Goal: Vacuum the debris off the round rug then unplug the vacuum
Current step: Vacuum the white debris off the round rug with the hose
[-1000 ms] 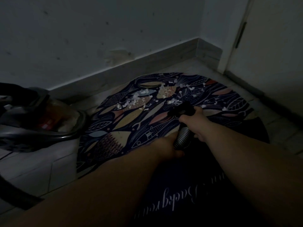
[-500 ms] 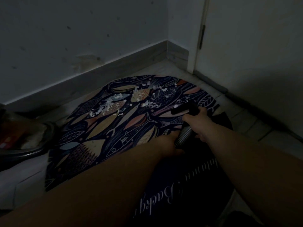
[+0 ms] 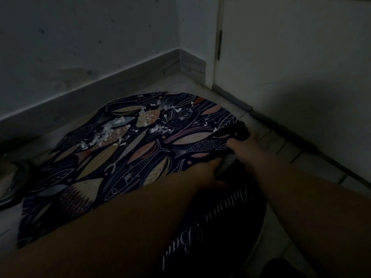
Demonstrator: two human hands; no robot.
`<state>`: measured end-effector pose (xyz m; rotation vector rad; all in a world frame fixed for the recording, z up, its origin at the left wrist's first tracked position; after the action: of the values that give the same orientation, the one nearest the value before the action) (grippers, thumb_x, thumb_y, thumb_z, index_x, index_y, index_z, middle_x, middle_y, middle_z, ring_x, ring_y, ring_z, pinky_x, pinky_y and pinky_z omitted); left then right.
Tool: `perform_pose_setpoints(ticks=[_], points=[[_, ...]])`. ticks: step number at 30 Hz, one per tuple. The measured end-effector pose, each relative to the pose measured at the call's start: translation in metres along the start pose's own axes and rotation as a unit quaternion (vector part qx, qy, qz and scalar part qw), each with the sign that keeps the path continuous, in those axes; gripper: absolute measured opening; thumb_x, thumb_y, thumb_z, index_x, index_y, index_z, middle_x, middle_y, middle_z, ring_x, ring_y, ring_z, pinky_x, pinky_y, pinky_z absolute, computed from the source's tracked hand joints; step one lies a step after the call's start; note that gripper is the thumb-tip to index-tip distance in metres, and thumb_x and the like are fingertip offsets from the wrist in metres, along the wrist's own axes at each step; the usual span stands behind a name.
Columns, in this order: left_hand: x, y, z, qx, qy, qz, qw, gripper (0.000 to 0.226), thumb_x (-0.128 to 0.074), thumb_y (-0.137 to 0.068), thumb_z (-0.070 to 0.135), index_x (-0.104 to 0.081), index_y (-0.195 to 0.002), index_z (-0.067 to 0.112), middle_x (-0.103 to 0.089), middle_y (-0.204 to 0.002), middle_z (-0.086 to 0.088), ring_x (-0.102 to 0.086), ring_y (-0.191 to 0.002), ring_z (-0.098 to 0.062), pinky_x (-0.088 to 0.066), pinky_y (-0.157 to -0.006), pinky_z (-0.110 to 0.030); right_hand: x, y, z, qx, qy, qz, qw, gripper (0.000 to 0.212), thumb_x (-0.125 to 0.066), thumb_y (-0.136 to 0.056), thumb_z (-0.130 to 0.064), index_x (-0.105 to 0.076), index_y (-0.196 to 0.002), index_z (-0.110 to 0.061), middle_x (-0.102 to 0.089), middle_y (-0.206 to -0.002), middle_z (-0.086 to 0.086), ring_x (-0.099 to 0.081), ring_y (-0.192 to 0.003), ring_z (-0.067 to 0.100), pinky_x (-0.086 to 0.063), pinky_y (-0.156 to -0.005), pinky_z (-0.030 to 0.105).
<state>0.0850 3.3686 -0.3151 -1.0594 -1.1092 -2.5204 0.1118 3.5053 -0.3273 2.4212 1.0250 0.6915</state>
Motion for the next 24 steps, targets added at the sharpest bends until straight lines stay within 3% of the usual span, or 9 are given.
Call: perform_pose_setpoints(ticks=[10, 14, 18, 24], points=[[0.004, -0.018, -0.001, -0.003, -0.012, -0.002, 1.0, 0.083, -0.059, -0.09, 0.035, -0.003, -0.151, 0.025, -0.036, -0.149, -0.009, -0.042, -0.13, -0.028, -0.037, -0.102, -0.03, 0.002, -0.01, -0.003, -0.003, -0.008, 0.002, 1.0, 0.087, -0.062, -0.086, -0.023, -0.005, -0.151, -0.034, -0.047, -0.108, 0.011, -0.057, -0.094, 0.035, -0.053, -0.088, 0.055], [0.007, -0.019, -0.006, 0.003, -0.015, -0.001, 1.0, 0.083, -0.059, -0.09, 0.035, -0.003, -0.151, 0.025, -0.036, -0.149, -0.009, -0.04, -0.132, -0.029, -0.032, -0.11, -0.036, -0.004, -0.014, -0.005, -0.008, -0.013, -0.002, 1.0, 0.087, -0.063, -0.086, -0.027, -0.005, -0.15, -0.036, -0.045, -0.12, 0.013, -0.057, -0.099, 0.037, -0.053, -0.089, 0.055], [0.017, -0.014, -0.005, -0.018, -0.019, 0.021, 0.999, 0.08, -0.06, -0.09, 0.032, -0.008, -0.151, 0.024, -0.033, -0.15, -0.006, -0.039, -0.132, -0.026, -0.035, -0.102, -0.027, -0.013, -0.013, -0.008, -0.011, -0.039, -0.029, 0.999, 0.091, -0.07, -0.082, -0.029, -0.01, -0.15, -0.038, -0.047, -0.126, 0.013, -0.058, -0.098, 0.037, -0.054, -0.086, 0.057], [0.018, -0.017, -0.002, -0.028, -0.02, 0.032, 0.999, 0.081, -0.059, -0.09, 0.035, -0.007, -0.151, 0.025, -0.028, -0.153, -0.006, -0.039, -0.132, -0.026, -0.036, -0.102, -0.029, -0.002, -0.016, -0.01, 0.026, -0.041, 0.012, 0.999, 0.082, -0.063, -0.087, -0.024, -0.012, -0.15, -0.033, -0.047, -0.124, 0.011, -0.057, -0.088, 0.028, -0.054, -0.071, 0.039]])
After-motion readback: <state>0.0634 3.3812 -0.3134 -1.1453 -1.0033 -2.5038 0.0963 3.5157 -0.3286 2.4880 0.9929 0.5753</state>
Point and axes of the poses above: each hand's wrist, its own y-axis away from the middle knuckle, its own x-axis out of the back of the hand, z = x × y, the point moved 9 cm from there along -y, towards the middle knuckle
